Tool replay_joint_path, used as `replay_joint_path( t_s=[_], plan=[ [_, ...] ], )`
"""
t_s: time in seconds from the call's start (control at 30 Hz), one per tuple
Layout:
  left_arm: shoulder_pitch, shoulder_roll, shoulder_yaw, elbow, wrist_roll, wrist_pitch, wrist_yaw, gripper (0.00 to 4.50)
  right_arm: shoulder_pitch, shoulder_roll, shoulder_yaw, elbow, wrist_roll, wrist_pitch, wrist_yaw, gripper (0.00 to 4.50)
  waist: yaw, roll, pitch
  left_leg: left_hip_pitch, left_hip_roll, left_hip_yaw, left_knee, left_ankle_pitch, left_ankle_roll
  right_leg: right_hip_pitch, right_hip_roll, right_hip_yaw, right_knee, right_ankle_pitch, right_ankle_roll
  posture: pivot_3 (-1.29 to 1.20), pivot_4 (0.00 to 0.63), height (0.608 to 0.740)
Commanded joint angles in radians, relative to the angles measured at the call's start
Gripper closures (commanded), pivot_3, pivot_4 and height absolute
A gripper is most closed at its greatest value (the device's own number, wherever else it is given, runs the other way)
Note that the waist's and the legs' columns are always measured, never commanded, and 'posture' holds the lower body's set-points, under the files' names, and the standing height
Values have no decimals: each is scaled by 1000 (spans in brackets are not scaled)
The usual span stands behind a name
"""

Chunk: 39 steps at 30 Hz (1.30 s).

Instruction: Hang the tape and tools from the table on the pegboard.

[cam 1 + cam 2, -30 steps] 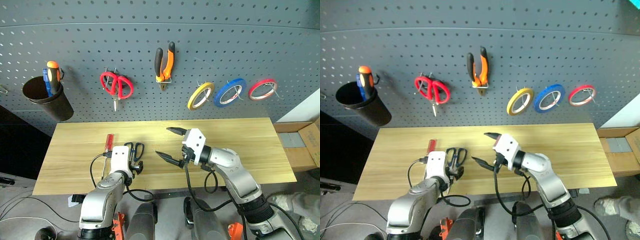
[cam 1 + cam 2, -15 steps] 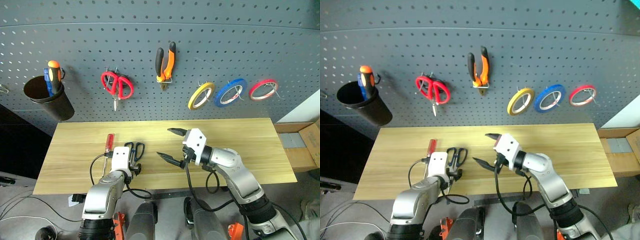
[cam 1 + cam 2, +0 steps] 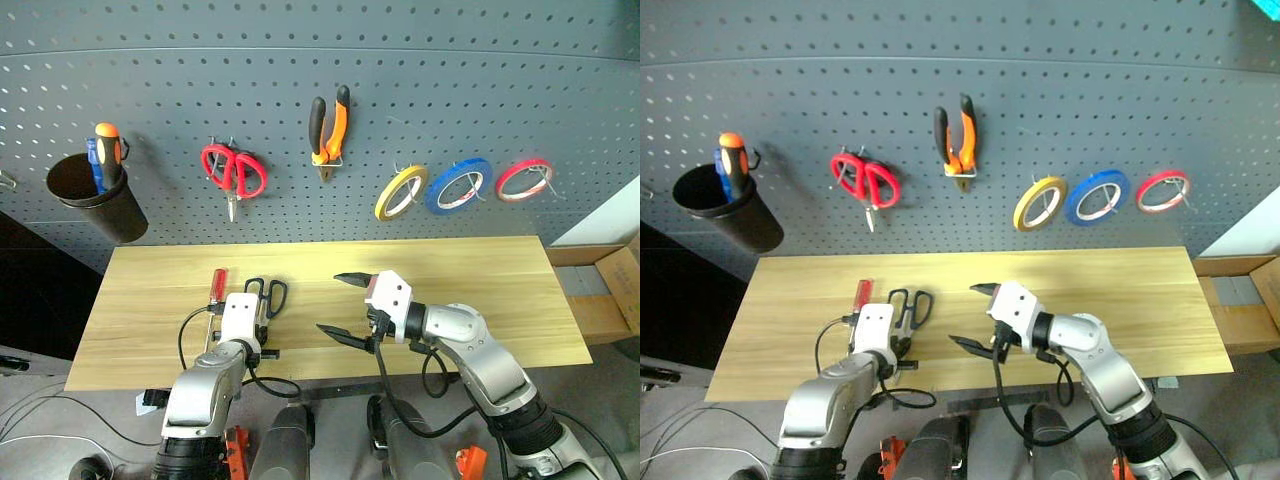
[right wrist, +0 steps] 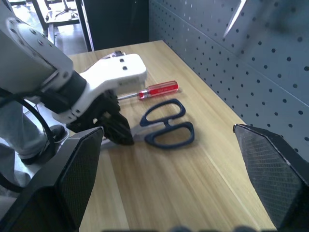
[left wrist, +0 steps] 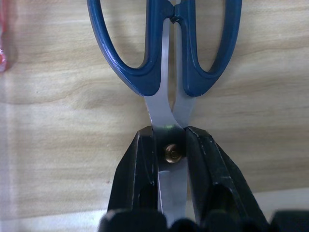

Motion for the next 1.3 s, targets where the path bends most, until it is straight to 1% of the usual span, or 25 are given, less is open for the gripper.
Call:
replay_joint_path(
  t_s=[0.03,0.07,0.13,0.17,0.3,0.37,0.43,0.5,0.57,0.7,0.8,0.93,1.3],
  plan=[
    [38,60,-12,-160,-4,-125,-76,3963,-20,0,-51,-55,59,14,12,0,0,0,0,0,0,0,0,0,0,0,0,0,0,0,0,22,272,740],
    [53,68,-10,-196,-9,-162,-93,3963,-26,0,-64,-61,74,25,13,0,0,0,0,0,0,0,0,0,0,0,0,0,0,0,0,22,272,740],
    [76,38,28,-260,-56,-270,-123,3963,-44,11,-91,-64,109,51,8,0,2,0,0,0,0,0,0,0,0,0,0,1,-1,0,0,26,271,740],
    [91,30,35,-287,-57,-336,-131,3963,-54,20,-106,-63,130,65,4,0,3,0,0,0,0,0,0,0,0,0,-1,1,-1,0,0,25,266,740],
    [195,21,2,-361,-45,-546,-184,3963,-99,23,-130,-59,167,93,11,0,3,1,-1,0,0,0,0,0,0,0,-1,0,-2,0,-1,27,251,740],
    [243,7,0,-378,-61,-583,-191,3963,-121,23,-134,-51,172,94,12,0,2,1,-2,0,0,1,-1,0,1,0,-1,1,-2,0,-1,24,246,740],
    [297,10,-5,-376,-8,-703,-189,3963,-135,24,-133,-30,166,77,15,0,2,1,-2,0,0,1,-1,-2,3,0,-1,1,-2,0,-1,28,240,740],
    [326,36,-19,-365,80,-818,-179,3963,-145,23,-128,-12,158,54,22,0,3,1,-3,0,0,1,-1,-2,3,0,-1,0,-2,0,-1,35,235,740],
    [316,48,-15,-353,137,-870,-152,3963,-161,31,-133,4,160,39,23,0,6,1,-5,0,0,1,-1,-2,3,0,-1,0,-2,0,-1,45,236,740],
    [221,31,35,-310,133,-877,-107,3963,-181,78,-155,60,155,-39,-2,0,8,0,-7,0,0,1,0,-1,5,1,-1,1,-2,1,0,66,236,740],
    [184,37,52,-283,128,-891,-108,3963,-189,95,-148,92,144,-77,1,0,7,-1,-13,0,0,1,0,0,5,1,0,0,-1,1,0,65,224,740],
    [157,15,84,-286,92,-872,-93,3963,-202,97,-145,116,135,-107,10,0,6,-1,-14,0,0,2,0,0,5,0,0,1,-1,1,0,66,214,740],
    [69,14,119,-234,66,-848,-81,3963,-232,99,-137,156,128,-148,14,0,8,-2,-24,0,0,2,0,1,2,0,0,0,-1,1,0,70,196,740]
  ],
)
